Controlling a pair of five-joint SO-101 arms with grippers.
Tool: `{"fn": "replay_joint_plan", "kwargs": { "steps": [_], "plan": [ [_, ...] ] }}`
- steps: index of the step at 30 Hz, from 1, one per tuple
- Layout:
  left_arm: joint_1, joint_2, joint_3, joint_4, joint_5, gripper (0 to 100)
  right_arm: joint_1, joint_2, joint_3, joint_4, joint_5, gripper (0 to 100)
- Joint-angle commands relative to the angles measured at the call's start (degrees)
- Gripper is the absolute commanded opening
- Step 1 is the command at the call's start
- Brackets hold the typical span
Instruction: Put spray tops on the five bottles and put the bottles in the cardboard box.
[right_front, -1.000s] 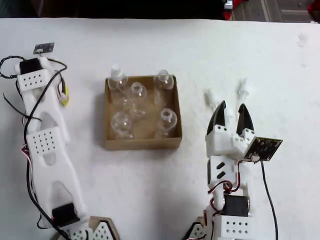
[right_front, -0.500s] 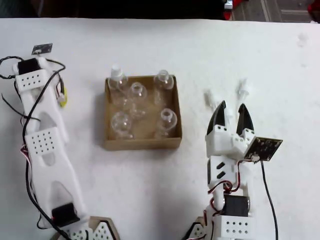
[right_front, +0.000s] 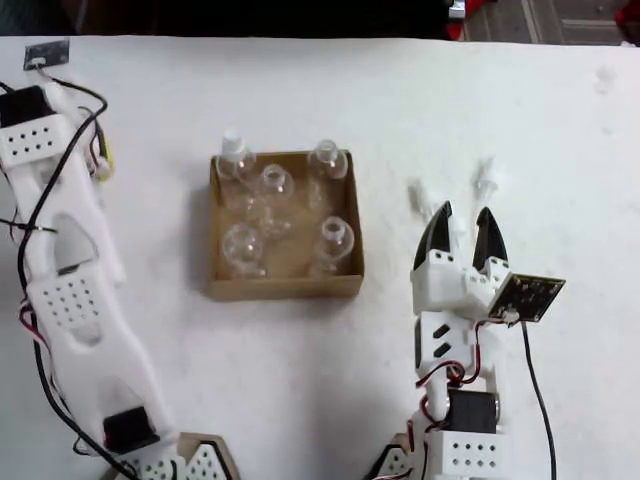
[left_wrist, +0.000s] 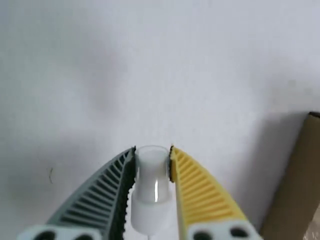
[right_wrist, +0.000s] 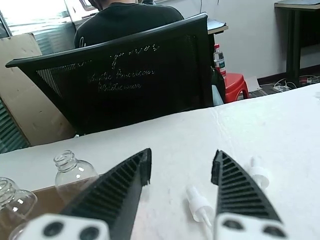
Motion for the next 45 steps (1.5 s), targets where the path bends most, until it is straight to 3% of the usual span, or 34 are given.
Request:
{"fn": "replay_joint_plan", "kwargs": {
  "steps": [1,6,19,26,33,38,45],
  "plan": [
    [5.6,-21.2,20.7,0.8,0.5,2,-0.2,-0.1,0.5,0.1,1.0,17.6],
    [11.8,-41.0,34.7,0.4,0.7,2,-0.2,-0.1,0.5,0.1,1.0,17.6],
    [15.6,-73.9,56.5,-10.0,0.9,2,-0.2,-0.2,0.5,0.1,1.0,17.6],
    [19.9,-89.4,68.3,-18.1,9.4,2,-0.2,-0.2,0.5,0.1,1.0,17.6],
    [20.1,-104.8,81.2,-33.9,10.3,2,-0.3,-0.2,0.5,0.1,1.0,17.6],
    [25.6,-109.6,87.1,-46.5,9.5,2,-0.3,-0.2,0.5,0.1,1.0,17.7],
    [33.3,-110.0,98.2,-70.7,12.1,2,-0.3,-0.2,0.5,0.1,1.0,17.7]
  ]
}}
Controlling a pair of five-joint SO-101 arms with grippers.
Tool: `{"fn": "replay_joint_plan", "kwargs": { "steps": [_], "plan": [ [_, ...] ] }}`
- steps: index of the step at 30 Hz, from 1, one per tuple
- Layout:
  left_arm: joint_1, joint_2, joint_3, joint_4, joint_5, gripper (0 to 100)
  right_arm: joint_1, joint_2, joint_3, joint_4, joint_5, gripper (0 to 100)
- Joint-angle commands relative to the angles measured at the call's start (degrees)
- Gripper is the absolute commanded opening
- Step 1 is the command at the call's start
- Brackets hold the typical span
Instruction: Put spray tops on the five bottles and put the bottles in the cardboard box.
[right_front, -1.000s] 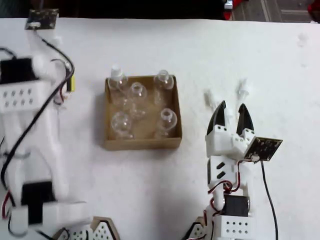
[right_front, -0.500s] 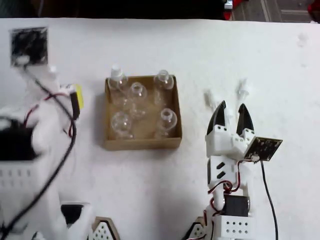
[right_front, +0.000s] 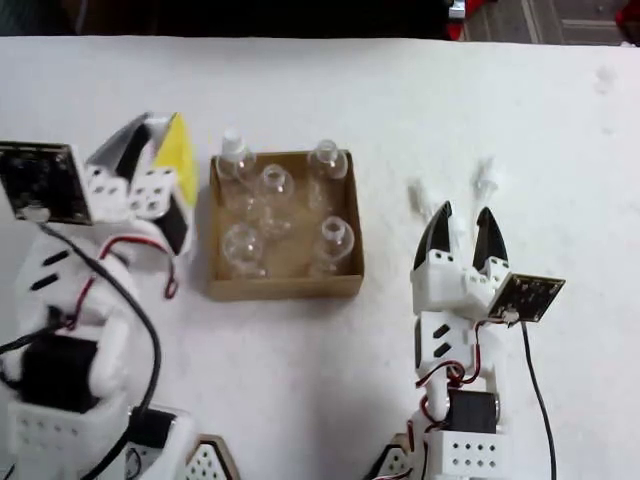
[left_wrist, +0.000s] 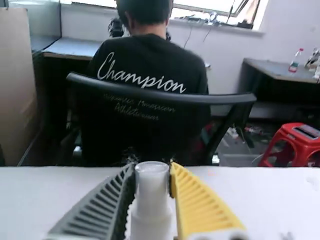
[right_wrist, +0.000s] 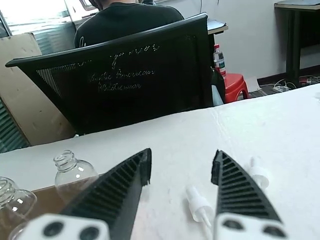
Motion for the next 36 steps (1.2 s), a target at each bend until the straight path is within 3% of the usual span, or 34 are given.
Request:
{"fn": "replay_joint_plan", "kwargs": {
  "steps": [1,5,9,15,26,31,36],
  "plan": [
    [3.7,-1.0,6.3,-18.2,1.4,2,-0.3,-0.1,0.5,0.1,0.9,17.7],
    [4.3,-0.8,14.3,-30.7,1.1,2,-0.2,-0.1,0.5,0.1,0.9,17.7],
    [4.3,-1.2,20.2,-36.8,1.2,2,-0.2,-0.1,0.5,0.1,0.9,17.7],
    [5.8,-1.3,20.7,-36.0,1.6,2,-0.2,-0.1,0.5,0.1,0.9,17.7],
    [8.1,-11.8,19.2,-24.4,5.0,2,-0.1,-0.1,0.5,0.1,0.9,17.7],
    [8.1,-13.2,24.2,-27.3,0.6,2,-0.1,-0.1,0.5,0.1,0.9,17.8],
    [8.1,-13.4,28.2,-31.4,0.7,2,-0.1,-0.1,0.5,0.1,0.9,17.7]
  ]
}}
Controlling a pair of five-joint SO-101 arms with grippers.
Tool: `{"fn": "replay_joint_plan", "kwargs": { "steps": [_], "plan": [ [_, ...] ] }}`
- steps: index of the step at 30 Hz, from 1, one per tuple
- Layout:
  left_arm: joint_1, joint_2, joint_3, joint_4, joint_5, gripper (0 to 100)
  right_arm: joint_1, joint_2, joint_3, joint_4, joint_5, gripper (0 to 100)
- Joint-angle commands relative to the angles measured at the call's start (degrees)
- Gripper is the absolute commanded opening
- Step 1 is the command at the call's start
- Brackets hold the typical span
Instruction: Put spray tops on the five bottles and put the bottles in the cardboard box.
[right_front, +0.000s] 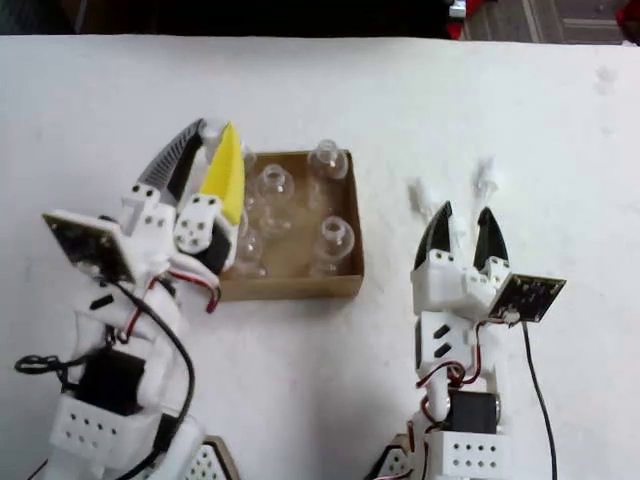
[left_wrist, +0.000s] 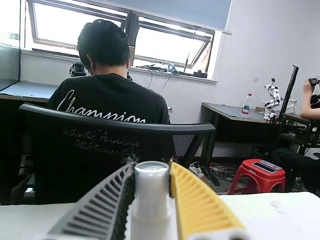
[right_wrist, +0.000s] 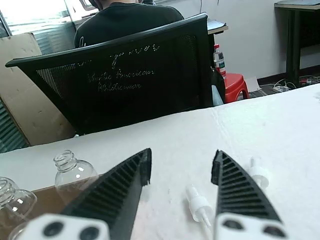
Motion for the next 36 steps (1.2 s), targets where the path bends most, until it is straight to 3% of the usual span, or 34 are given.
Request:
{"fn": "replay_joint_plan", "kwargs": {
  "steps": [1,8,29,36],
  "plan": [
    [0.4,-0.9,1.5,-4.2,-0.9,2,-0.1,-0.1,0.5,0.1,0.9,17.7],
    [0.4,-0.8,4.7,-8.0,-1.3,2,-0.1,-0.1,0.5,0.1,0.9,17.7],
    [-0.6,-0.9,17.3,-8.1,-1.5,2,-0.1,-0.1,0.5,0.1,0.9,17.8],
    [-0.7,-1.0,22.2,-8.1,-5.9,2,-0.1,-0.1,0.5,0.1,0.9,17.8]
  ]
}}
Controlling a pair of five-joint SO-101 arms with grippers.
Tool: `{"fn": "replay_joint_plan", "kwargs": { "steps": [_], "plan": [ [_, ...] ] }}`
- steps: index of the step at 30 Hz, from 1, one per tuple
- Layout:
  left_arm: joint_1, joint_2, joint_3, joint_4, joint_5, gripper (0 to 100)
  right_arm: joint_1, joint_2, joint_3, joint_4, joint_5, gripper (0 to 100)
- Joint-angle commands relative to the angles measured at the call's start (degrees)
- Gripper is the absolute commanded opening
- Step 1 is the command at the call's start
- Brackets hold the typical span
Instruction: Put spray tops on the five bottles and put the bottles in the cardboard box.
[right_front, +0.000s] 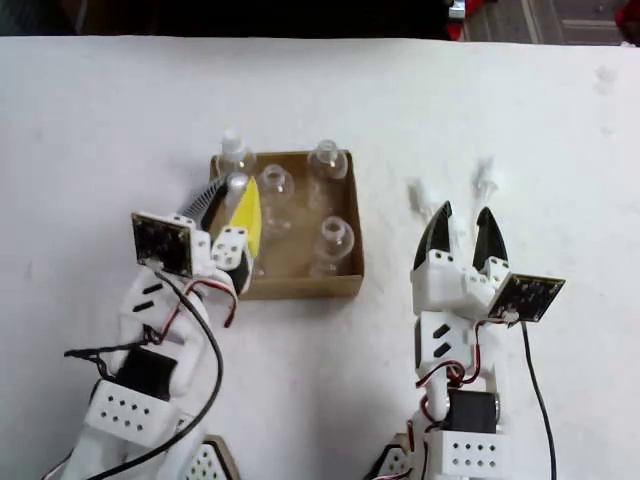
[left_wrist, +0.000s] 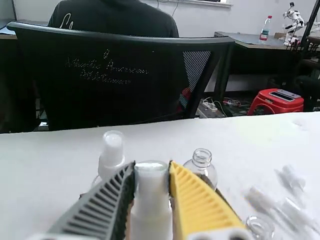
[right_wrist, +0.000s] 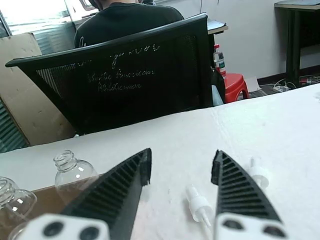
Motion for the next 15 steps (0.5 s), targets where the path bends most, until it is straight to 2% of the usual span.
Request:
{"fn": "replay_joint_plan", "kwargs": {
  "steps": [1,15],
  "plan": [
    [-0.7,-1.0,1.2,-1.3,-1.8,2,-0.1,-0.1,0.5,0.1,0.9,17.8],
    [-1.3,-1.0,4.8,-1.3,-1.2,2,-0.1,-0.1,0.5,0.1,0.9,17.9]
  ]
}}
